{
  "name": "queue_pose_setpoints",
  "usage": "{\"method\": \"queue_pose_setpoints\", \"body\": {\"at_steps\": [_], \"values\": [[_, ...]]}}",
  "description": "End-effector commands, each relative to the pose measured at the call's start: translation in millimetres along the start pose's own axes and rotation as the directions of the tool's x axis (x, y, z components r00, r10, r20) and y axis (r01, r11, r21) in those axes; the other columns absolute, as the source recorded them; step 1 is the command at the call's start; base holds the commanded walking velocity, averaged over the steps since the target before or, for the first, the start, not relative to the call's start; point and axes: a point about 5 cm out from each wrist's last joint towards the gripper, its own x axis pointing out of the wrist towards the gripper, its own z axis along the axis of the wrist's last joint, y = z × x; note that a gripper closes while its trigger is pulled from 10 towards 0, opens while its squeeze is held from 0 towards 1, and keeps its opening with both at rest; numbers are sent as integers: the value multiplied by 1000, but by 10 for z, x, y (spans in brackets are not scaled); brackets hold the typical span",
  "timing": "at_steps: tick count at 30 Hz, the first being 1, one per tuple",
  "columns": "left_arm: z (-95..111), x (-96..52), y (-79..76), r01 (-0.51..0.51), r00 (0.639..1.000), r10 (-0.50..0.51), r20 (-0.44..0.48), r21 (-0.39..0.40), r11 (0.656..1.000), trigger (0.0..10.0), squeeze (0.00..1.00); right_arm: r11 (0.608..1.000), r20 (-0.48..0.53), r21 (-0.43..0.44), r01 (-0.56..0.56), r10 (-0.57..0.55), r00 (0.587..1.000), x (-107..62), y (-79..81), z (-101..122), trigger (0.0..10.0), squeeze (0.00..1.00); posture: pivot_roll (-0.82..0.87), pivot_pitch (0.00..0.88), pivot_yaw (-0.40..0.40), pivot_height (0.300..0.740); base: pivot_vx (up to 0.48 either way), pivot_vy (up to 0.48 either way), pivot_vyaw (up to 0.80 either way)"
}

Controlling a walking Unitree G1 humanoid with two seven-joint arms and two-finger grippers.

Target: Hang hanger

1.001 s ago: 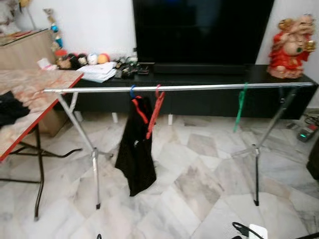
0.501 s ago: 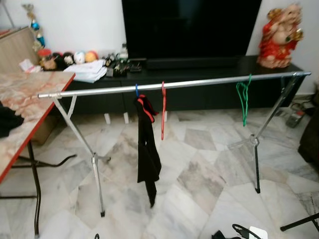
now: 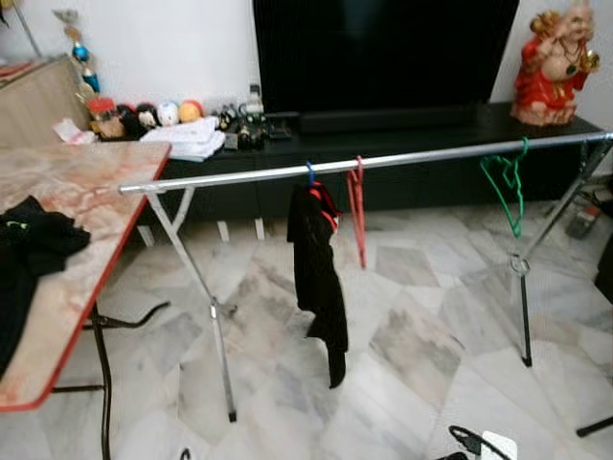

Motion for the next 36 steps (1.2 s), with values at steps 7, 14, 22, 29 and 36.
{"method": "queue_pose_setpoints", "body": {"at_steps": [7,14,22,29,36], "values": [[-100,-17,-8,-3,1000,2,-11,-19,1000,10000,0,999,22,-33,10,-9,1000,-18,-117,33,10000,0,20,0,32,740,0,0,0],[-163,-26,-3,3,999,-2,-37,8,1000,10000,0,999,13,-35,20,-19,1000,-27,-140,4,10000,0,0,0,43,740,0,0,0],[-94,-19,24,16,1000,-16,-11,7,1000,10000,0,999,16,-36,16,-15,1000,-28,-125,-7,10000,0,0,0,56,740,-90,0,0],[-122,-29,60,27,1000,-26,-14,43,999,10000,0,997,43,-70,29,-26,999,-27,-102,9,10000,0,-10,0,85,740,-249,0,229],[-148,-41,141,31,999,-29,-24,69,997,10000,0,999,40,-28,24,-23,999,-23,-47,-17,10000,0,-5,0,111,740,-257,0,229]]}}
